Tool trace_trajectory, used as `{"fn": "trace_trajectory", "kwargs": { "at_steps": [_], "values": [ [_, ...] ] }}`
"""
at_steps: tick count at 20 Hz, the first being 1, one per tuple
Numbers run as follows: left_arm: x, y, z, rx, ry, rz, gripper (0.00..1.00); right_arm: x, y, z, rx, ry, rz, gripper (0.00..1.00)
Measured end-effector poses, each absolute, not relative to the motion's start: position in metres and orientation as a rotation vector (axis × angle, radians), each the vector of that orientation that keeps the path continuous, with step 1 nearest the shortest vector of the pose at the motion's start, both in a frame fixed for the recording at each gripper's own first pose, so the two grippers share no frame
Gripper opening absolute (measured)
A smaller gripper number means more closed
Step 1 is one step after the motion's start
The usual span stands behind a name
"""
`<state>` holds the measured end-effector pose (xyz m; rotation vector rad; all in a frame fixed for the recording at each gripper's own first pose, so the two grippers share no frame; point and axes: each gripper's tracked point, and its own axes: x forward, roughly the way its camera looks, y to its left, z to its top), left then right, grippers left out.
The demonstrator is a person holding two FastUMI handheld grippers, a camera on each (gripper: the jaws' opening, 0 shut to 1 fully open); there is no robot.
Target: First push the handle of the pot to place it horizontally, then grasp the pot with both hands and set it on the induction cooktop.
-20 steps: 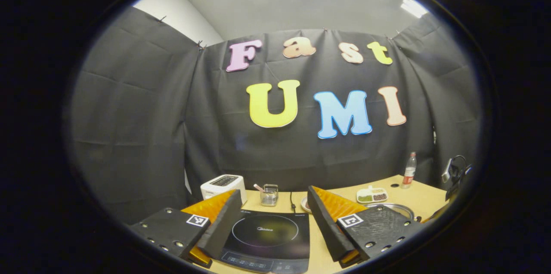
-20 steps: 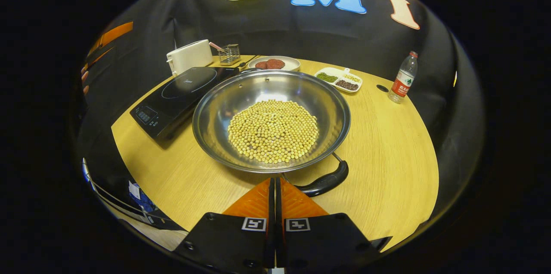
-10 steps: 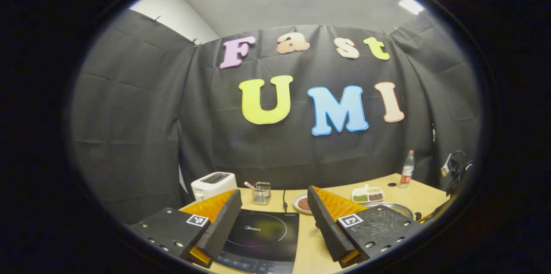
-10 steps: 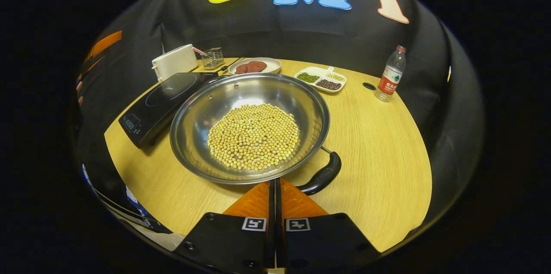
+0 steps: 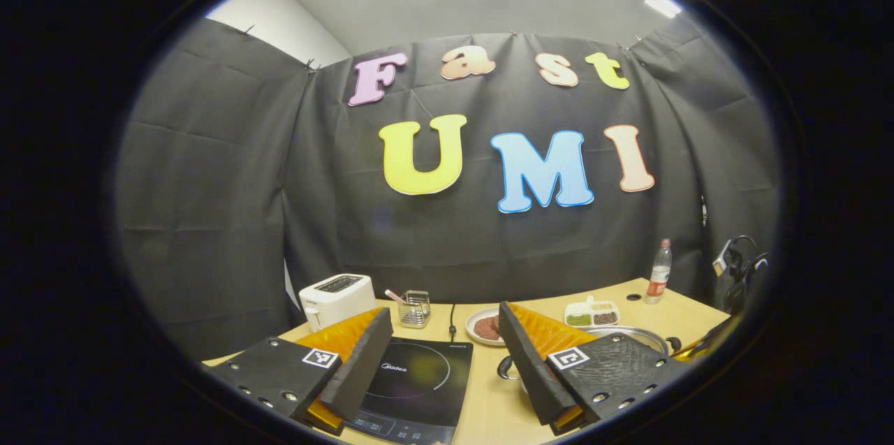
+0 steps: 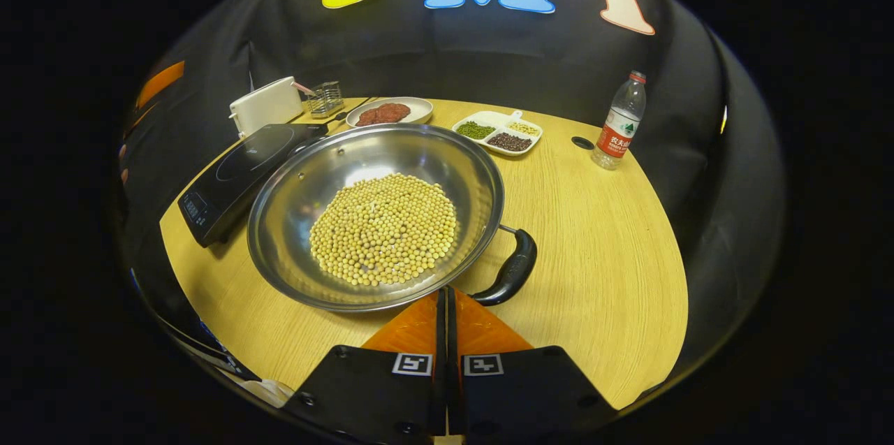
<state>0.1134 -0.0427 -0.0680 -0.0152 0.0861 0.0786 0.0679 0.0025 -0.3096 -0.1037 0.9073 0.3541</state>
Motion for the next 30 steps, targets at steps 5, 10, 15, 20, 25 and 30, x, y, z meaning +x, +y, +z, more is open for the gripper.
{"fn": "trace_trajectory", "kwargs": {
  "at_steps": [5, 10, 15, 20, 25, 30],
  "values": [
    [0.114, -0.053, -0.073, -0.003, 0.099, 0.084, 0.89, 0.090, -0.008, -0.313, -0.077, 0.894, 0.327, 0.02],
    [0.120, -0.058, -0.079, 0.007, 0.113, 0.090, 0.89, 0.109, -0.012, -0.316, -0.044, 0.881, 0.304, 0.02],
    [0.123, -0.066, -0.087, 0.005, 0.126, 0.080, 0.89, 0.121, -0.018, -0.316, -0.021, 0.870, 0.275, 0.02],
    [0.127, -0.071, -0.093, 0.005, 0.129, 0.063, 0.93, 0.121, -0.025, -0.288, 0.000, 0.796, 0.239, 0.02],
    [0.141, -0.078, -0.099, -0.012, 0.134, 0.020, 0.90, 0.128, -0.021, -0.241, 0.041, 0.654, 0.211, 0.56],
    [0.161, -0.093, -0.119, -0.006, 0.174, -0.052, 0.90, 0.141, -0.018, -0.219, 0.016, 0.556, 0.166, 0.97]
  ]
}}
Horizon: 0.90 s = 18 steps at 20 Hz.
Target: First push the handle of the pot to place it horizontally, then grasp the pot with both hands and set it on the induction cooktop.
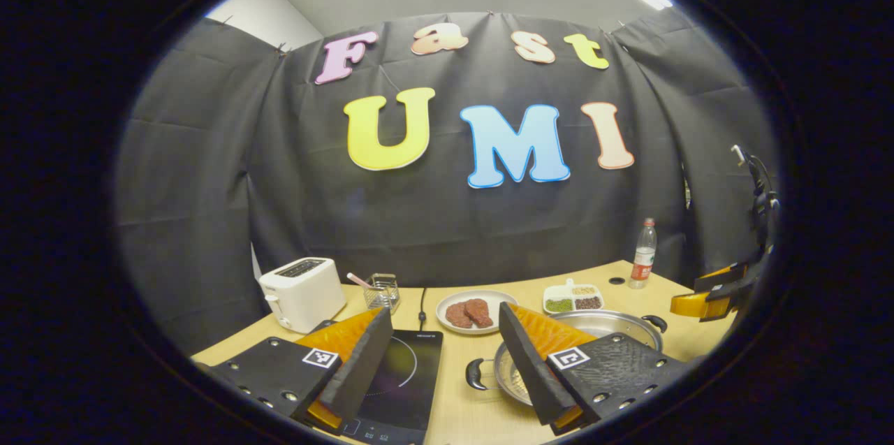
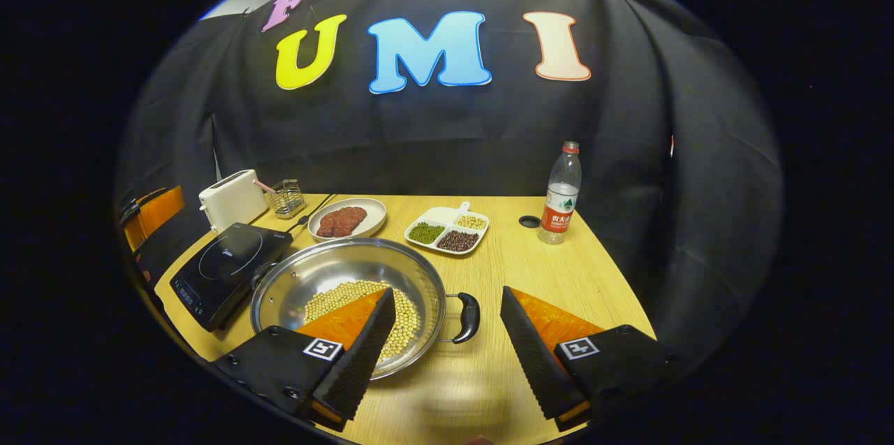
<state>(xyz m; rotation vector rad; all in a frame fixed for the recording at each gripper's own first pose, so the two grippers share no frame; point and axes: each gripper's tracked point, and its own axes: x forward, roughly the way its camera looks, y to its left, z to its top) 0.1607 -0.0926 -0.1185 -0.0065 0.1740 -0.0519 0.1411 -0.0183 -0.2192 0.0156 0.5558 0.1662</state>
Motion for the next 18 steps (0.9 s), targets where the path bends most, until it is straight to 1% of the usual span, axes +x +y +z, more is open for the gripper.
{"fn": "trace_trajectory", "kwargs": {
  "at_steps": [4, 5, 6, 9, 10, 18],
  "values": [
    [0.174, -0.106, -0.141, -0.025, 0.226, -0.098, 0.90, 0.145, -0.012, -0.223, 0.010, 0.564, 0.170, 0.97],
    [0.177, -0.111, -0.148, -0.031, 0.242, -0.107, 0.93, 0.147, -0.012, -0.223, 0.007, 0.564, 0.168, 0.97],
    [0.181, -0.115, -0.158, -0.037, 0.261, -0.118, 0.90, 0.148, -0.012, -0.226, 0.005, 0.566, 0.166, 0.97],
    [0.186, -0.124, -0.178, -0.046, 0.310, -0.142, 0.90, 0.154, -0.013, -0.232, 0.002, 0.577, 0.159, 0.97],
    [0.191, -0.127, -0.185, -0.046, 0.323, -0.148, 0.93, 0.156, -0.014, -0.235, 0.001, 0.581, 0.155, 0.97],
    [0.217, -0.140, -0.242, -0.067, 0.446, -0.184, 0.93, 0.171, -0.018, -0.258, 0.003, 0.627, 0.126, 0.97]
  ]
}}
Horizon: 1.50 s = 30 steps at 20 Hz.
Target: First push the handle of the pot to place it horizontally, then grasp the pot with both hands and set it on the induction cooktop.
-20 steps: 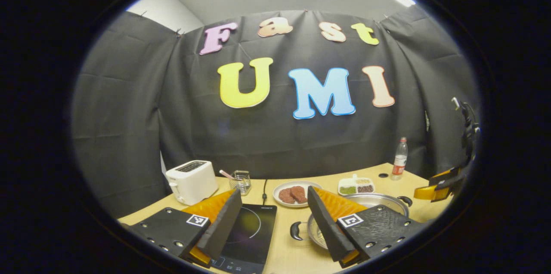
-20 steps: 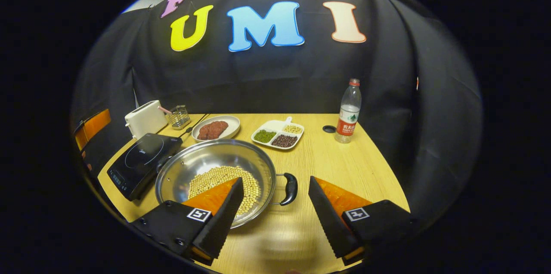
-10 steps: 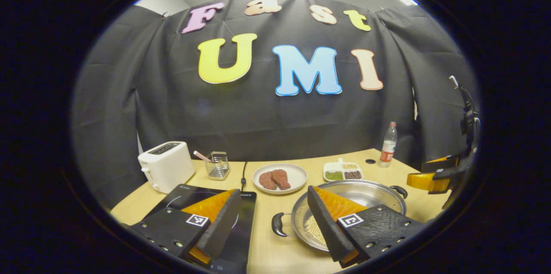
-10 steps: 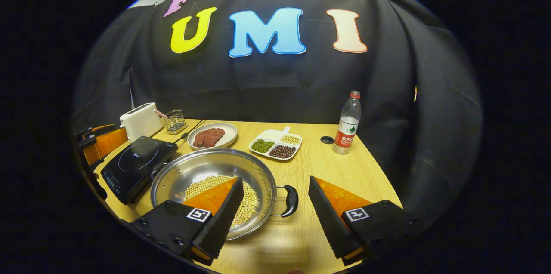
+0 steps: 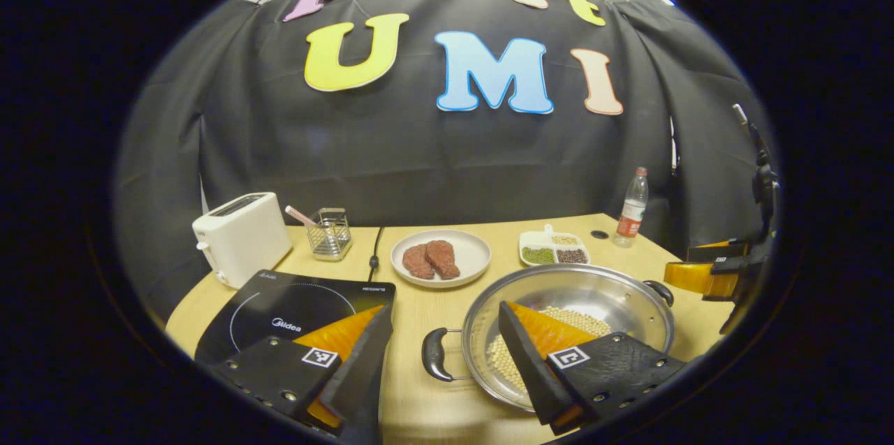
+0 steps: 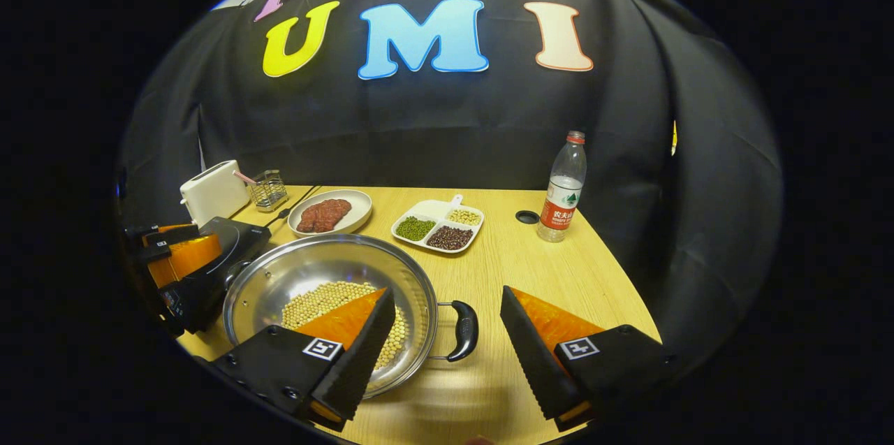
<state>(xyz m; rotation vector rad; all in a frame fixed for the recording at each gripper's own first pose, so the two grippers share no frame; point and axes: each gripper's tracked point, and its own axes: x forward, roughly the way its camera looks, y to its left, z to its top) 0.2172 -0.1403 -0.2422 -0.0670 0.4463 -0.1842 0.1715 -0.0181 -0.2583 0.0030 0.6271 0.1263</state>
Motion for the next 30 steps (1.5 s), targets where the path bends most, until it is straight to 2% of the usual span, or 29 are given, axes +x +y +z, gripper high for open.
{"fn": "trace_trajectory", "kwargs": {
  "at_steps": [2, 3, 4, 5, 7, 8, 9, 10, 11, 12, 15, 17, 18, 19, 21, 23, 25, 26, 28, 29, 30],
  "values": [
    [0.219, -0.145, -0.259, -0.073, 0.487, -0.200, 0.93, 0.174, -0.018, -0.265, 0.007, 0.645, 0.122, 0.97],
    [0.222, -0.146, -0.266, -0.074, 0.502, -0.204, 0.90, 0.176, -0.018, -0.268, 0.013, 0.654, 0.122, 0.97],
    [0.222, -0.146, -0.273, -0.070, 0.517, -0.205, 0.93, 0.176, -0.016, -0.273, 0.022, 0.665, 0.123, 0.93],
    [0.224, -0.146, -0.278, -0.065, 0.528, -0.205, 0.89, 0.177, -0.016, -0.277, 0.031, 0.679, 0.123, 0.97],
    [0.226, -0.145, -0.289, -0.060, 0.551, -0.206, 0.93, 0.178, -0.017, -0.285, 0.039, 0.699, 0.115, 0.97],
    [0.226, -0.145, -0.295, -0.057, 0.563, -0.203, 0.90, 0.179, -0.018, -0.289, 0.039, 0.708, 0.111, 0.97],
    [0.228, -0.143, -0.300, -0.054, 0.579, -0.201, 0.93, 0.179, -0.018, -0.293, 0.038, 0.719, 0.108, 0.93],
    [0.228, -0.143, -0.306, -0.051, 0.595, -0.199, 0.90, 0.178, -0.018, -0.297, 0.038, 0.733, 0.105, 0.93],
    [0.228, -0.143, -0.312, -0.047, 0.611, -0.195, 0.90, 0.178, -0.018, -0.302, 0.042, 0.749, 0.105, 0.97],
    [0.229, -0.144, -0.316, -0.049, 0.625, -0.197, 0.93, 0.177, -0.017, -0.306, 0.047, 0.762, 0.107, 0.97],
    [0.228, -0.145, -0.327, -0.059, 0.660, -0.198, 0.93, 0.177, -0.018, -0.314, 0.047, 0.788, 0.100, 0.97],
    [0.226, -0.146, -0.334, -0.066, 0.680, -0.194, 0.92, 0.176, -0.018, -0.320, 0.047, 0.804, 0.097, 0.97],
    [0.225, -0.146, -0.336, -0.072, 0.686, -0.192, 0.87, 0.177, -0.018, -0.322, 0.047, 0.814, 0.097, 0.93],
    [0.225, -0.147, -0.337, -0.078, 0.690, -0.189, 0.87, 0.177, -0.018, -0.324, 0.048, 0.821, 0.100, 0.97],
    [0.224, -0.147, -0.340, -0.085, 0.698, -0.186, 0.80, 0.178, -0.019, -0.329, 0.046, 0.834, 0.095, 0.87],
    [0.224, -0.156, -0.341, -0.103, 0.701, -0.201, 0.80, 0.177, -0.019, -0.337, 0.054, 0.862, 0.092, 0.81],
    [0.224, -0.154, -0.342, -0.087, 0.701, -0.186, 0.62, 0.179, -0.015, -0.335, 0.083, 0.869, 0.093, 0.71],
    [0.225, -0.154, -0.343, -0.088, 0.701, -0.177, 0.65, 0.177, -0.014, -0.338, 0.085, 0.874, 0.092, 0.64],
    [0.224, -0.153, -0.347, -0.110, 0.720, -0.148, 0.59, 0.172, -0.012, -0.333, 0.089, 0.877, 0.082, 0.56],
    [0.225, -0.154, -0.349, -0.112, 0.718, -0.150, 0.61, 0.175, -0.012, -0.337, 0.085, 0.871, 0.086, 0.51],
    [0.224, -0.154, -0.348, -0.102, 0.727, -0.151, 0.56, 0.175, -0.012, -0.335, 0.088, 0.871, 0.089, 0.54]
  ]
}}
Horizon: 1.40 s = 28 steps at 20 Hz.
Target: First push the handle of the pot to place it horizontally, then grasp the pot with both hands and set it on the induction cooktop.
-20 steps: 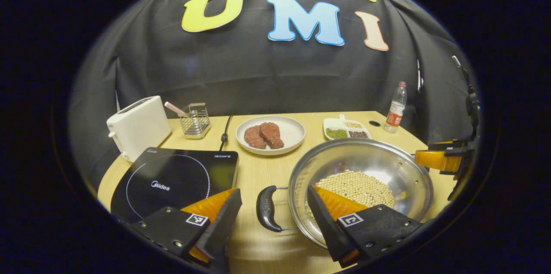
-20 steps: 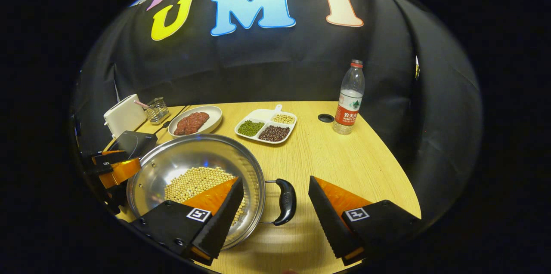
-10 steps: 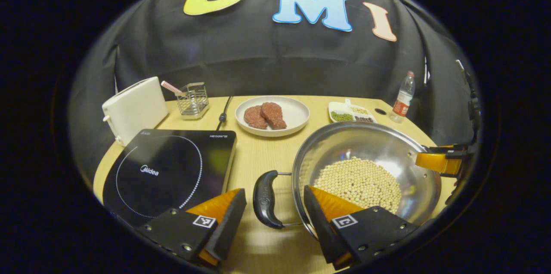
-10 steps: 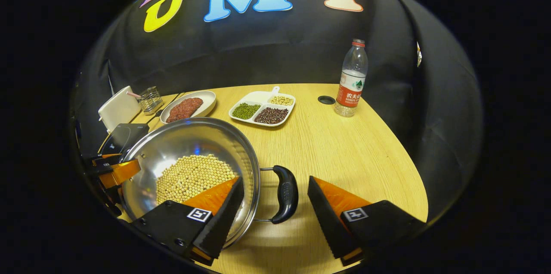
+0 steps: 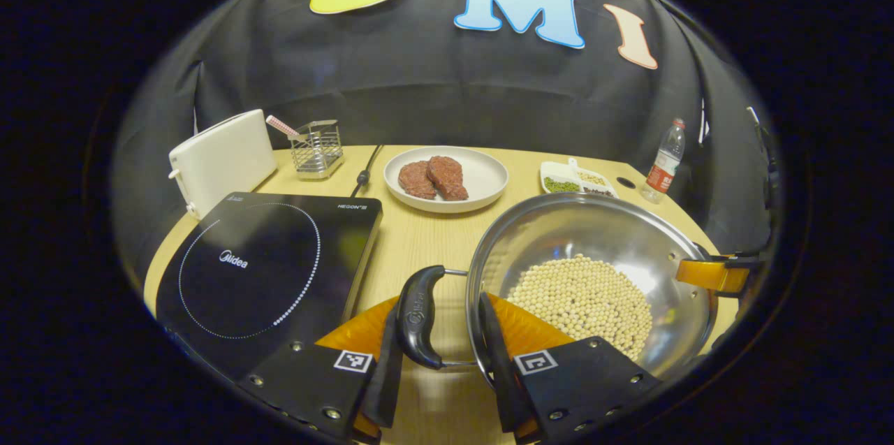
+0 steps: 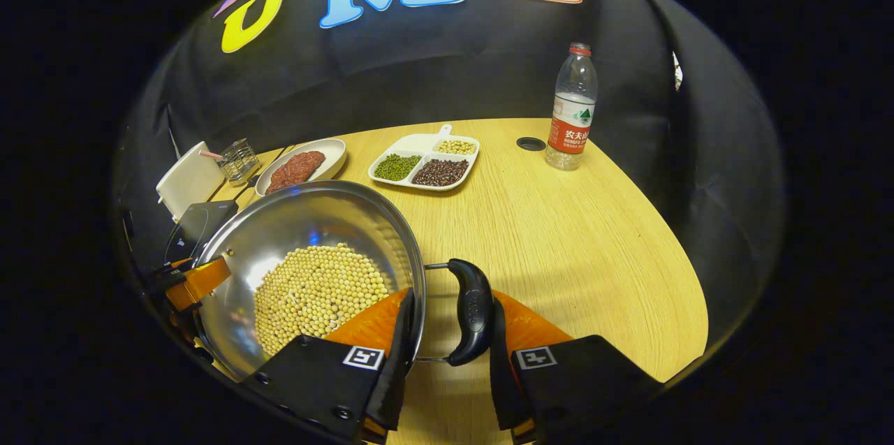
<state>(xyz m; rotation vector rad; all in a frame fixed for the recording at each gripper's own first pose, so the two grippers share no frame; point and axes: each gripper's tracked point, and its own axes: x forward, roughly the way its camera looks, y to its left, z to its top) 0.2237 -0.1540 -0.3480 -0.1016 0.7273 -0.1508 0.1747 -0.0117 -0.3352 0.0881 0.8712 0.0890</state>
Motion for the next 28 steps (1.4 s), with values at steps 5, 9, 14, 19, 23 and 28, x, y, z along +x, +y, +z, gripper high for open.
{"fn": "trace_trajectory", "kwargs": {
  "at_steps": [5, 9, 14, 19, 23, 28],
  "values": [
    [0.224, -0.153, -0.339, -0.102, 0.719, -0.114, 0.52, 0.183, -0.010, -0.332, 0.080, 0.866, 0.126, 0.53],
    [0.225, -0.147, -0.326, -0.114, 0.717, -0.096, 0.53, 0.184, -0.006, -0.322, 0.080, 0.857, 0.138, 0.51],
    [0.225, -0.122, -0.301, -0.125, 0.689, -0.100, 0.53, 0.183, 0.011, -0.293, 0.080, 0.830, 0.129, 0.53],
    [0.238, -0.084, -0.286, -0.113, 0.666, -0.133, 0.53, 0.177, 0.044, -0.273, 0.100, 0.817, 0.094, 0.53],
    [0.241, -0.046, -0.281, -0.117, 0.660, -0.139, 0.55, 0.175, 0.077, -0.262, 0.104, 0.805, 0.084, 0.50],
    [0.249, 0.005, -0.280, -0.114, 0.654, -0.136, 0.50, 0.175, 0.123, -0.254, 0.113, 0.801, 0.087, 0.53]
  ]
}}
